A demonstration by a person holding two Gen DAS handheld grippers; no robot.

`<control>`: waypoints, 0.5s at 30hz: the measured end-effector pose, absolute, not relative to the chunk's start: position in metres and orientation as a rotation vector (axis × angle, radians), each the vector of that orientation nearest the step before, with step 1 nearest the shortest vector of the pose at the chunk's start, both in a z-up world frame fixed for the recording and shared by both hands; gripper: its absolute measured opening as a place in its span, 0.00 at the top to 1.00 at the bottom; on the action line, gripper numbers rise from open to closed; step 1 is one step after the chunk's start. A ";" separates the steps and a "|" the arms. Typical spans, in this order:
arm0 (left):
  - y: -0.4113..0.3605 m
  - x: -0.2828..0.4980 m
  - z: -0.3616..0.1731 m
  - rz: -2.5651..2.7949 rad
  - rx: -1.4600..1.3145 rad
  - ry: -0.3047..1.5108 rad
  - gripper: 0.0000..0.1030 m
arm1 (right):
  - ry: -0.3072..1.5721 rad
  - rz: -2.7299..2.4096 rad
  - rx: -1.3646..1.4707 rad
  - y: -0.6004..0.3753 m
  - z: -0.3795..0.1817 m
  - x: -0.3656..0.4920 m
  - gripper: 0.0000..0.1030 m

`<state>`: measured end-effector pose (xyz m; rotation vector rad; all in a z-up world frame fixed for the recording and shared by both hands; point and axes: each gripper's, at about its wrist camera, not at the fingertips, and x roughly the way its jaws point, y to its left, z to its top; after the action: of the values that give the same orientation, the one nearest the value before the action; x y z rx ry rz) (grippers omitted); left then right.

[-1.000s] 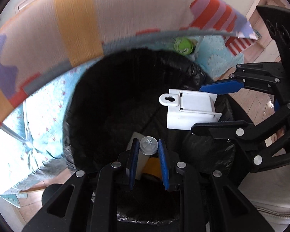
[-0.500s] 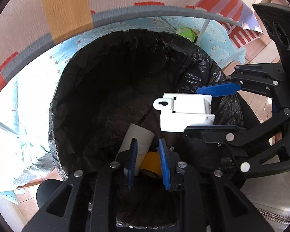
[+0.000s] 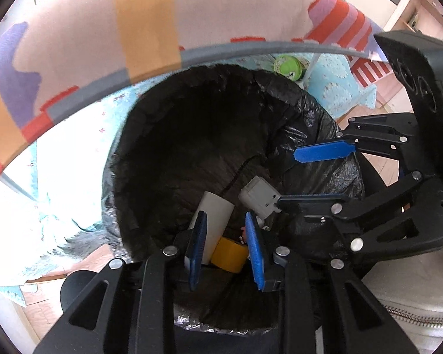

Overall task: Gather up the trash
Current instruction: 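Open the left tool to drop the cap while the right tool drops the holder, then move both tools back over the bed toward the tissue and orange cap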

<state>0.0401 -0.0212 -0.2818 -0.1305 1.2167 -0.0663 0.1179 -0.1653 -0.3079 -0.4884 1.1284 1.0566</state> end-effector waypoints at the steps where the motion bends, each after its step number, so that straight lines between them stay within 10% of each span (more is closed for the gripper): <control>1: -0.021 0.039 -0.280 -0.066 -0.132 1.211 0.75 | 1.128 1.054 -0.479 -0.167 -0.306 0.121 0.47; 15: -0.006 0.032 -0.221 -0.072 -0.150 1.048 0.75 | 1.029 1.054 -0.412 -0.180 -0.253 0.116 0.47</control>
<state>0.0318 -0.0058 -0.2212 -0.1503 1.0478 -0.0715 0.1158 -0.1799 -0.2531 -0.4123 1.0293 1.0536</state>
